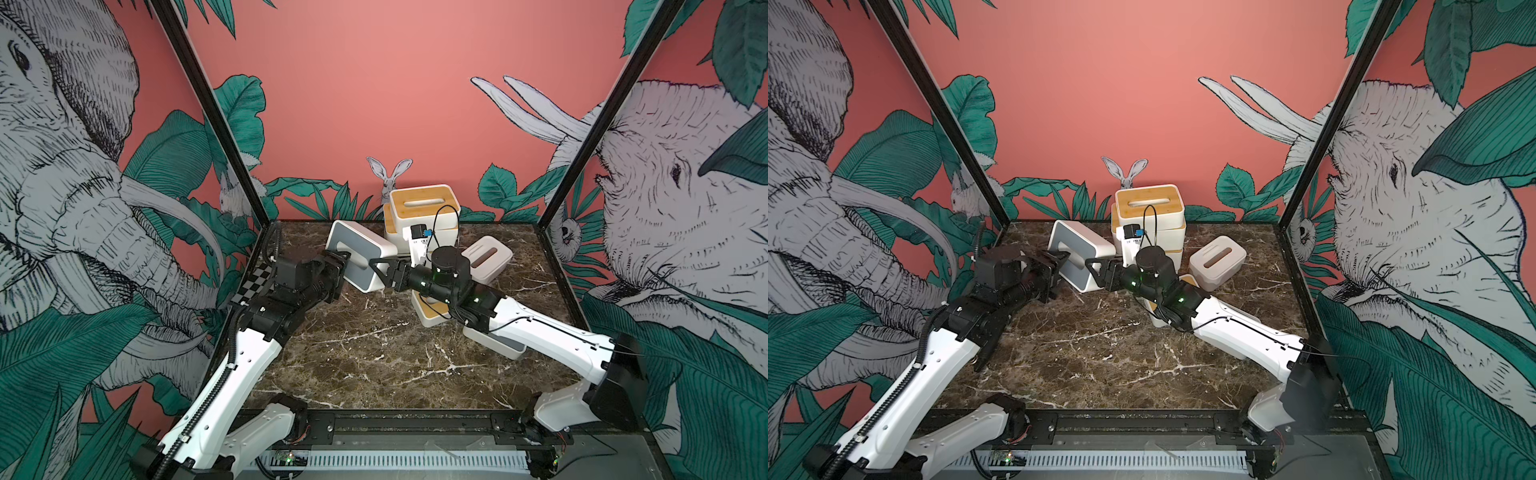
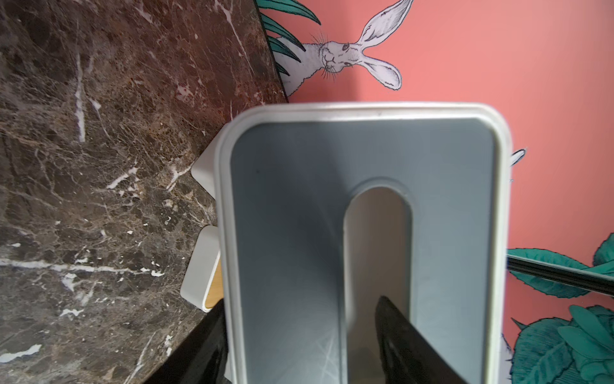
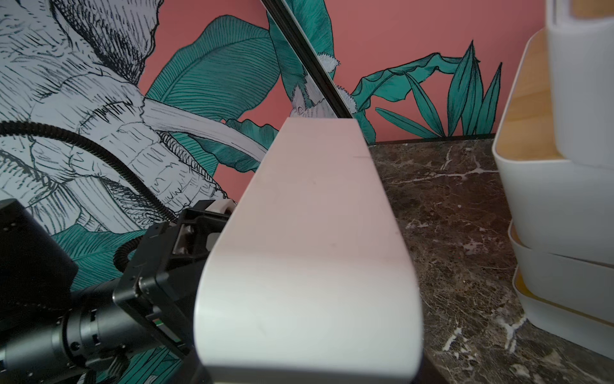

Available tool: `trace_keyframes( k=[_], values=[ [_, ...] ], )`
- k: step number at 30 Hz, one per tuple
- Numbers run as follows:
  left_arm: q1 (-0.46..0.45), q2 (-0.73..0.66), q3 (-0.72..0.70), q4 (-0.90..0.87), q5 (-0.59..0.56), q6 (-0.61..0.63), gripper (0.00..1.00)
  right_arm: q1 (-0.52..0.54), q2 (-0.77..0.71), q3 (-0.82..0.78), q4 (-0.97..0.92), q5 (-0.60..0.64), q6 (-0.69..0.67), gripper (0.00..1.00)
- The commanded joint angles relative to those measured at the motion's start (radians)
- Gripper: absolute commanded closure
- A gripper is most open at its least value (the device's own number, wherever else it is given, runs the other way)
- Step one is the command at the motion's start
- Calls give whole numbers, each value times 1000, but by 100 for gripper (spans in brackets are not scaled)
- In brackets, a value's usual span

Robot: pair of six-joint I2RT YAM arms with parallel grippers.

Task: Stack the tissue boxes
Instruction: Pick up the tissue box from the center of the board, then place the tissue box at the tissue box.

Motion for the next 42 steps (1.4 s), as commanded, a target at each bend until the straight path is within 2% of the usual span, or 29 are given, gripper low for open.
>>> trace_keyframes(
  k=[1,7,10,14,19,22,26,30,33,42],
  values=[
    [-4,-51,24,13,-29,63,22,5,-64,54,26,31,-43,50],
    [5,-103,121,-86,-97,236,11,-8,-97,156,-66,12,-77,51],
    [20,-140,203,-178,-167,344,10,-50,-103,239,-171,-41,-72,52],
    [20,-180,303,-305,-302,470,7,-159,-98,373,-317,-155,-12,52],
    [21,-205,350,-354,-364,584,4,-309,-68,565,-497,-288,-2,53],
    [20,-198,353,-318,-325,668,2,-410,-18,671,-544,-436,29,52],
    [22,-145,355,-240,-183,764,1,-544,81,806,-553,-648,130,52],
    [20,-81,353,-207,-79,769,0,-629,216,962,-626,-791,180,51],
    [20,-69,325,-179,-71,755,1,-669,289,1032,-666,-853,203,52],
    [21,-49,291,-173,-88,744,1,-739,333,999,-640,-876,237,51]
  ],
)
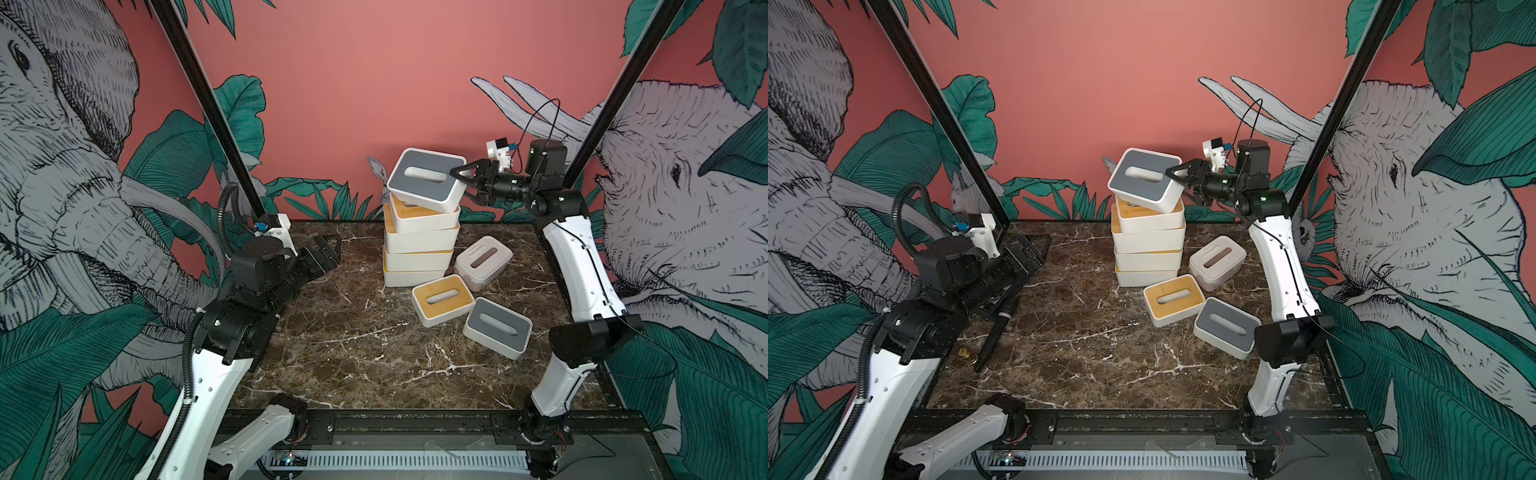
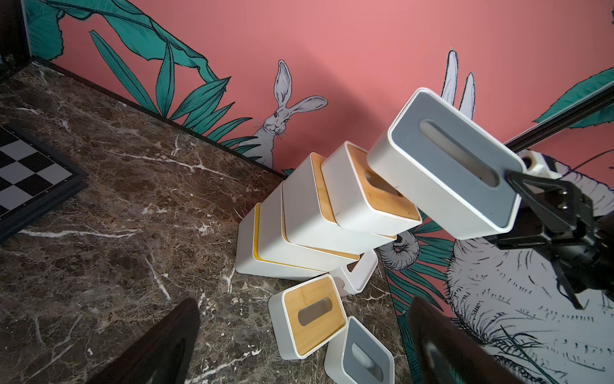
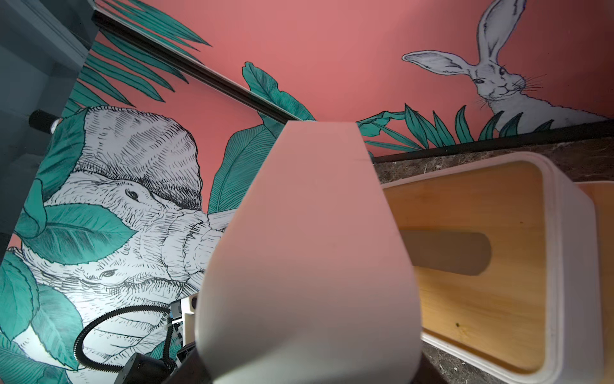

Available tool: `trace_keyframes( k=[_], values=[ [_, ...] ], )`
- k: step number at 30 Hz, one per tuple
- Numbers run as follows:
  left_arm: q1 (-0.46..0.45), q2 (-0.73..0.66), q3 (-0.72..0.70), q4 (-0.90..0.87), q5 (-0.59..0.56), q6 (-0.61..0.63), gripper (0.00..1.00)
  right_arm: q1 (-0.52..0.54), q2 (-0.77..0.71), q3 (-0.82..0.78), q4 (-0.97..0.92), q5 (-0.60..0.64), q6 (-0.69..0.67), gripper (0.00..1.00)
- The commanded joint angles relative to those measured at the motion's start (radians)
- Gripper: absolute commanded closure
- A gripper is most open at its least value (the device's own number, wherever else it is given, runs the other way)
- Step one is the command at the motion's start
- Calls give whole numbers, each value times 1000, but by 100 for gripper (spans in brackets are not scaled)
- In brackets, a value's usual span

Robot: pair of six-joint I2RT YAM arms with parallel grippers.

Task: Stack the tissue boxes
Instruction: Place the tissue box at the tissue box.

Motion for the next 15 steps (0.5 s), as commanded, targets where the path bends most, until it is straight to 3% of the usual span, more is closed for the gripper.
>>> trace_keyframes(
  k=[1,15],
  values=[
    [4,-8,-15,32,7,6,1,-9,-25,20,86,-64,21,51],
    [5,2,-31,43,4,-11,1,-32,6,-4,79,-80,21,47]
  ],
)
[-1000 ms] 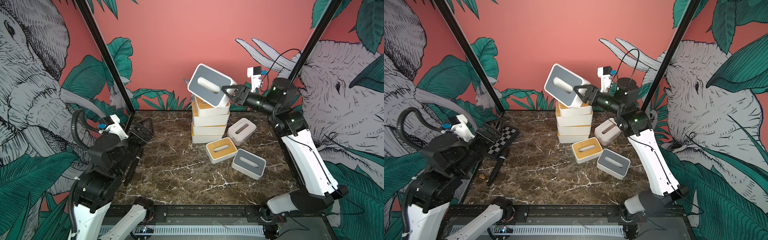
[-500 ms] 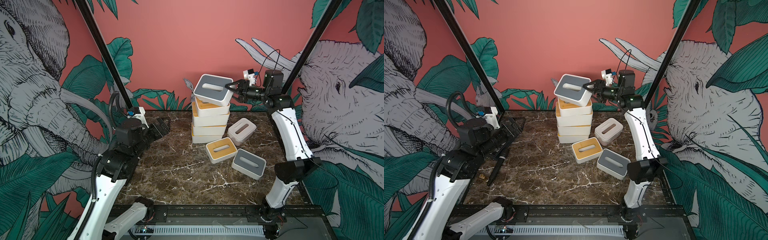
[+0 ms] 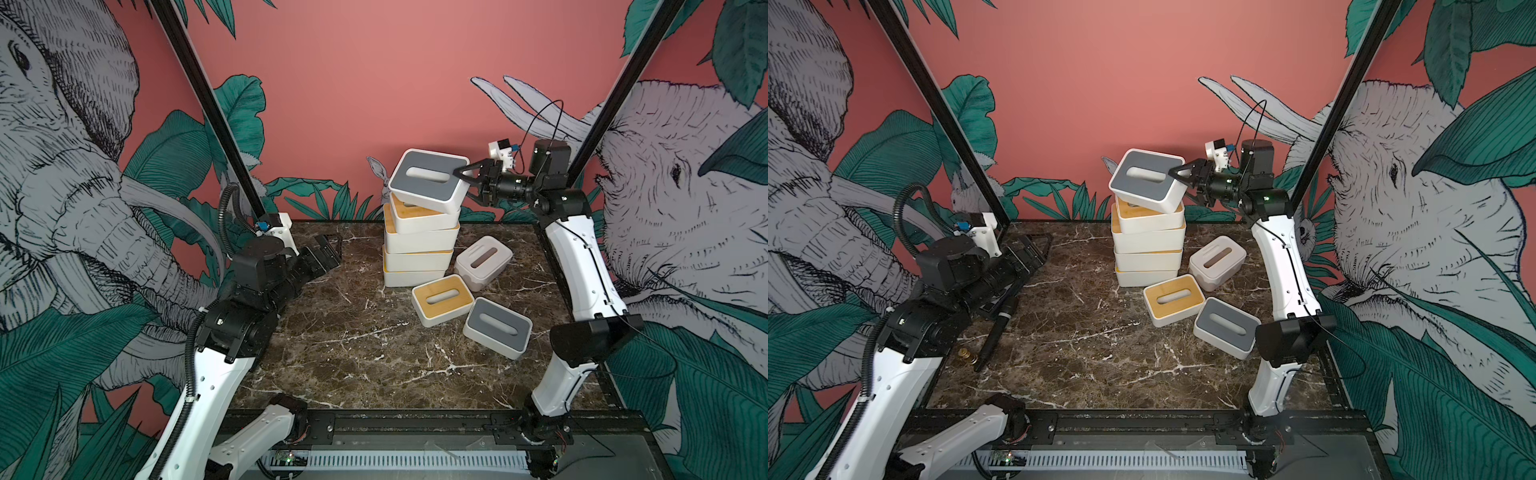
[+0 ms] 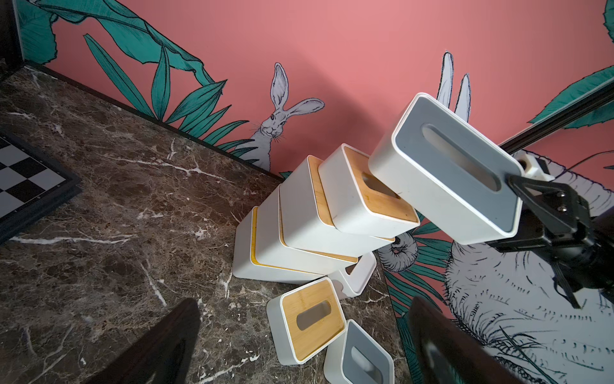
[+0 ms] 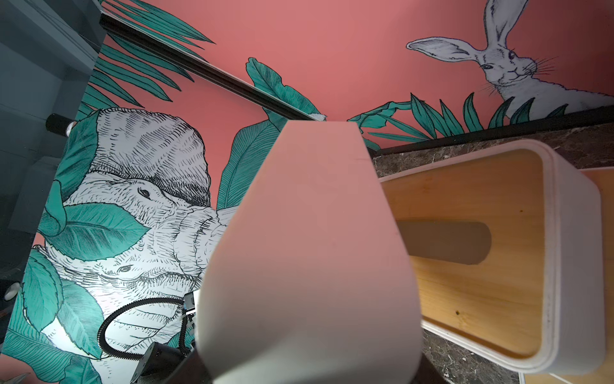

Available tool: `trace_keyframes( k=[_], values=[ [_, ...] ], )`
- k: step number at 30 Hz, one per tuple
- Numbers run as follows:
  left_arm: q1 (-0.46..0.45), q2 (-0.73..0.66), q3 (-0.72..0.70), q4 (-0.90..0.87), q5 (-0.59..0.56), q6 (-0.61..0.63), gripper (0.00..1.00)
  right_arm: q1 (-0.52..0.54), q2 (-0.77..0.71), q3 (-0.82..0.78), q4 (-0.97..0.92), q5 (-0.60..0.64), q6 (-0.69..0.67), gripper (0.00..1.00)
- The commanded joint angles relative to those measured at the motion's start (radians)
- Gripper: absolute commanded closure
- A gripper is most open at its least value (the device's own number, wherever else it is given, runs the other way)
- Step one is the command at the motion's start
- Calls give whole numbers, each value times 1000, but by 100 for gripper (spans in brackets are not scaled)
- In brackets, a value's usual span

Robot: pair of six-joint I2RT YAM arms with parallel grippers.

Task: Stack the tissue boxes
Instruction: Place the tissue box at the tissue box.

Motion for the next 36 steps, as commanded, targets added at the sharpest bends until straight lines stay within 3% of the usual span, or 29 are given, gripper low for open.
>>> trace_keyframes(
  k=[1,12,36],
  values=[
    [5,-2,-16,13,0,-9,1,-8,7,-4,77,-29,3,47],
    [5,-8,-40,12,-12,-16,1,-10,5,-67,105,-28,9,47],
    [5,5,-56,22,-21,-28,1,-56,-22,-133,88,-4,-8,18]
  ],
)
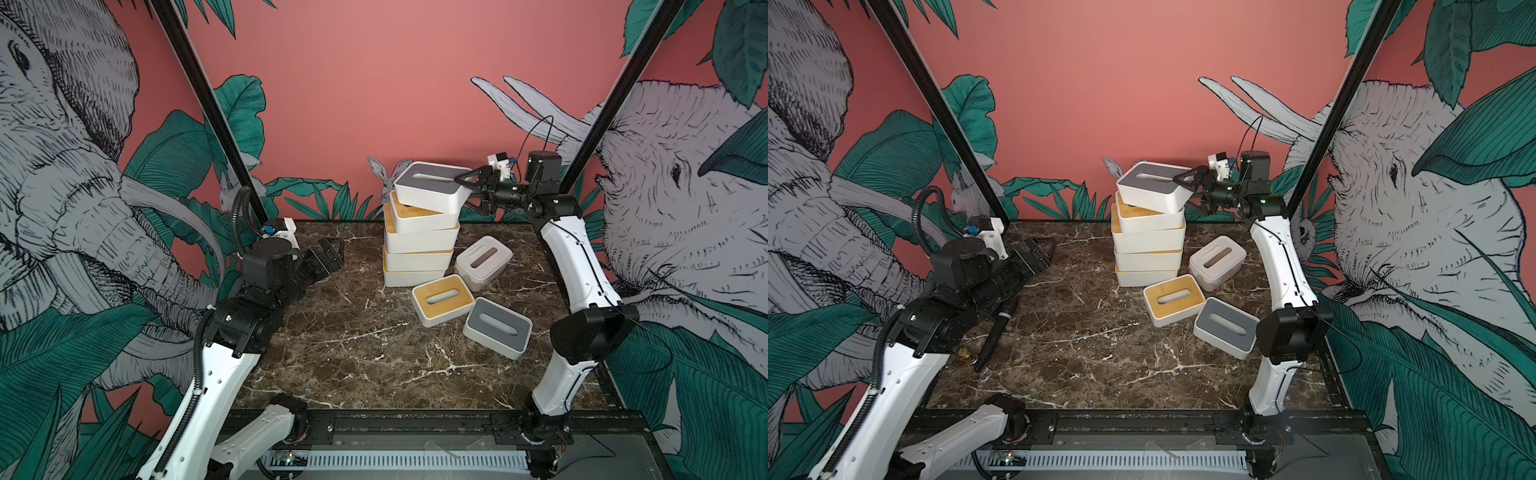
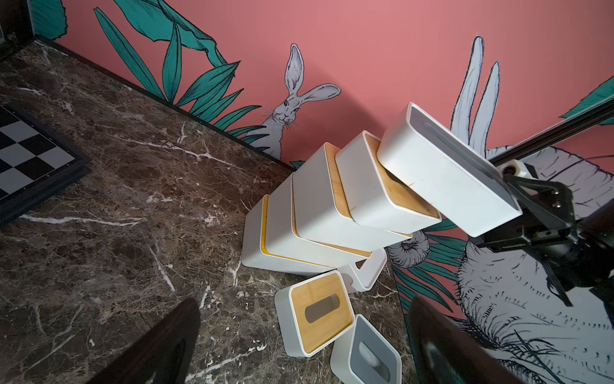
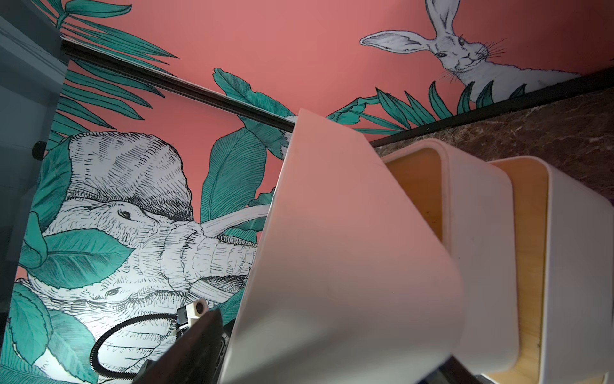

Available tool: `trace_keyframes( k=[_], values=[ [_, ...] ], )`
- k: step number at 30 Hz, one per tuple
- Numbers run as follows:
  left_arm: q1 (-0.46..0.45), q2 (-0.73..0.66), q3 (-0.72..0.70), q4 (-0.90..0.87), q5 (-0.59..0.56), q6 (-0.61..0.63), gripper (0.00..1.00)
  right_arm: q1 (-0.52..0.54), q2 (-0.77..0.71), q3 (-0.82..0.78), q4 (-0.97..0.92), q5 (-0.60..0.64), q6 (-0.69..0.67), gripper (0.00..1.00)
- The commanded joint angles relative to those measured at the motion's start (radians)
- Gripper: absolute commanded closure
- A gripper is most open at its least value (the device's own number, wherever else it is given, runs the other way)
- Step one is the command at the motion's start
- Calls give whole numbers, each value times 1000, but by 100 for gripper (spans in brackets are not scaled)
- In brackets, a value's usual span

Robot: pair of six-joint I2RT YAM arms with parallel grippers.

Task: Stack the tissue boxes
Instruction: Place the tissue box at the tissue box.

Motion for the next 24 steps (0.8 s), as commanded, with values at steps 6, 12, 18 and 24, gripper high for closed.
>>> trace_keyframes(
  k=[6,12,18,24],
  values=[
    [5,3,-4,23,-12,4,1,-26,-58,-49,3,22,-46,16],
    [5,17,3,36,-4,9,1,-26,-60,-29,-103,65,-129,12],
    [5,74,48,71,61,27,1,-33,-53,28,-208,129,-210,8],
    [5,141,113,92,115,55,1,-39,-66,76,-305,223,-274,3]
  ],
)
